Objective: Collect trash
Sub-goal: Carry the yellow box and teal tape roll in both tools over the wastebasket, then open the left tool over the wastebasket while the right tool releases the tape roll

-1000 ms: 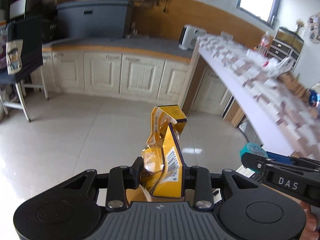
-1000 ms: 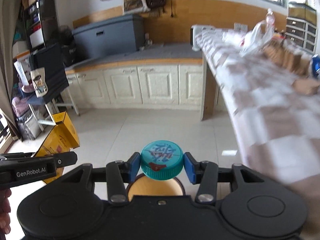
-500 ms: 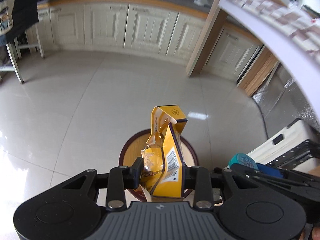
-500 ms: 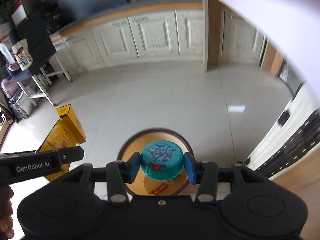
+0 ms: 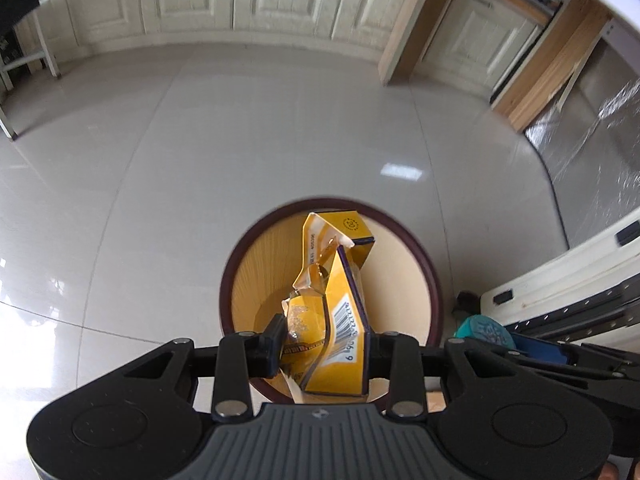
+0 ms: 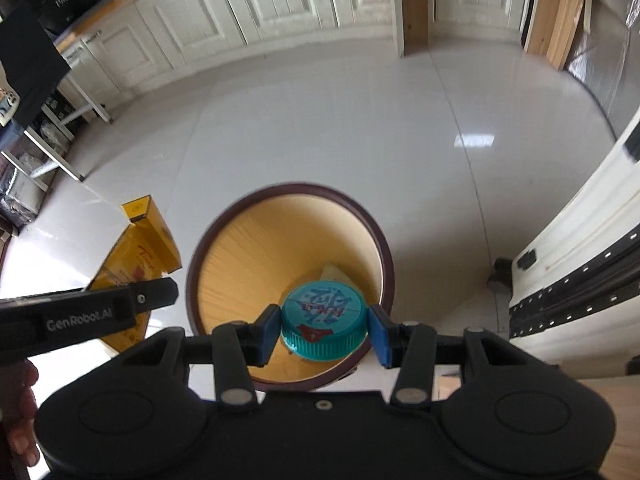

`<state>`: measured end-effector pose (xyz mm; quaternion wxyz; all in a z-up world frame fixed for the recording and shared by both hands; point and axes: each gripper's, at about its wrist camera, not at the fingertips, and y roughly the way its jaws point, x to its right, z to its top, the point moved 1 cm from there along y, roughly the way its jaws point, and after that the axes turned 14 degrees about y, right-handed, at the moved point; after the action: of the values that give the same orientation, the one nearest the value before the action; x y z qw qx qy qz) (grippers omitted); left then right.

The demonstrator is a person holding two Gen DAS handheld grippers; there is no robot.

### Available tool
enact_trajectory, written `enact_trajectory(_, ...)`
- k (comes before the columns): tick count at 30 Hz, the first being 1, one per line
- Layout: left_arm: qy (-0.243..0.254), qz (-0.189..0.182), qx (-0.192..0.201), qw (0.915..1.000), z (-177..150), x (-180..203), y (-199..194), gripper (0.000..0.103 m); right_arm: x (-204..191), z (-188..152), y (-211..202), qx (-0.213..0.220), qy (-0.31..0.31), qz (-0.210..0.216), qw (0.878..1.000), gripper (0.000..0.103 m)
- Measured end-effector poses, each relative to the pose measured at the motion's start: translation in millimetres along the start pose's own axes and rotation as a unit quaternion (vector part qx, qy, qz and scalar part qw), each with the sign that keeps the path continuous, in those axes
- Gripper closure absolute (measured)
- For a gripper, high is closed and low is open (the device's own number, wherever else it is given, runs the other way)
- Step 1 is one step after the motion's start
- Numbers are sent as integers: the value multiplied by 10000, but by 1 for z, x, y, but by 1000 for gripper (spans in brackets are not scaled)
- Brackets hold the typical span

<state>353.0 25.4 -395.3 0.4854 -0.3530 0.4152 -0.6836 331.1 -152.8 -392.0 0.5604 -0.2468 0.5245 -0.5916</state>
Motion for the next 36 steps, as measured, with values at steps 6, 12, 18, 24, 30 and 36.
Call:
enact_trajectory(6,100,-25,-218,9997,6,-8,30,66,0,4,34,-272,16,2,9996,55)
enact_trajectory(12,237,-59,-283,9993,19,-9,50,66,-2,11,54,-415,33,24,9991,55)
enact_trajectory(18,360,-37,-393,9986,32,-10,73,66,1,14,68,-523,80,-13,9986,55)
enact_trajectory(24,299,47,-482,9984,35,-12,83,43,2,17,76,-564,128,-31,9983,55)
enact_trajectory(30,280,130,-532,9981,33,-18,82,37,-1,21,81,-562,44,7,9984,53)
enact_trajectory(36,241,170,-583,9979,27,-21,79,31,-1,18,82,-631,-142,-82,9979,42)
